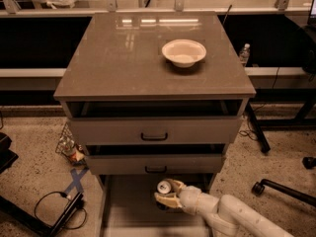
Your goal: Place pepsi can into bottom drawer
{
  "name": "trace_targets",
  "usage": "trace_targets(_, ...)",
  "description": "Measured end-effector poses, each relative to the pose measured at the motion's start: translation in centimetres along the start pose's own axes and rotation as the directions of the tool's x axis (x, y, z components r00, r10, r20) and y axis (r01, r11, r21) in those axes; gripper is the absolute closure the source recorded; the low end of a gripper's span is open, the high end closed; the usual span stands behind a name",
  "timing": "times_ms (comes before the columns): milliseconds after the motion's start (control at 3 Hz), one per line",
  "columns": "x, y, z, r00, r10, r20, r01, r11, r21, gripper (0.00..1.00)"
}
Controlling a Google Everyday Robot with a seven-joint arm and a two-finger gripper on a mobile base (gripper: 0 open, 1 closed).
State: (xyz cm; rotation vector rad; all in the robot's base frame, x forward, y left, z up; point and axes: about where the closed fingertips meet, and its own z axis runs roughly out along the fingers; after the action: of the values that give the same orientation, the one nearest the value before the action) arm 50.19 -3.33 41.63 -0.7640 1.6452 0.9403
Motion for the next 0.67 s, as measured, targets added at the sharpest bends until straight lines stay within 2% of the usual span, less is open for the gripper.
trace_targets(333,3.8,0.0,1.1,1.000,-0.007,-0.027,0.006,0.9994,-0.035,1.00)
trace_targets(667,8.2,0.1,2.3,0.997,-0.040,-0.059,0.035,0.9953,-0.091,1.00)
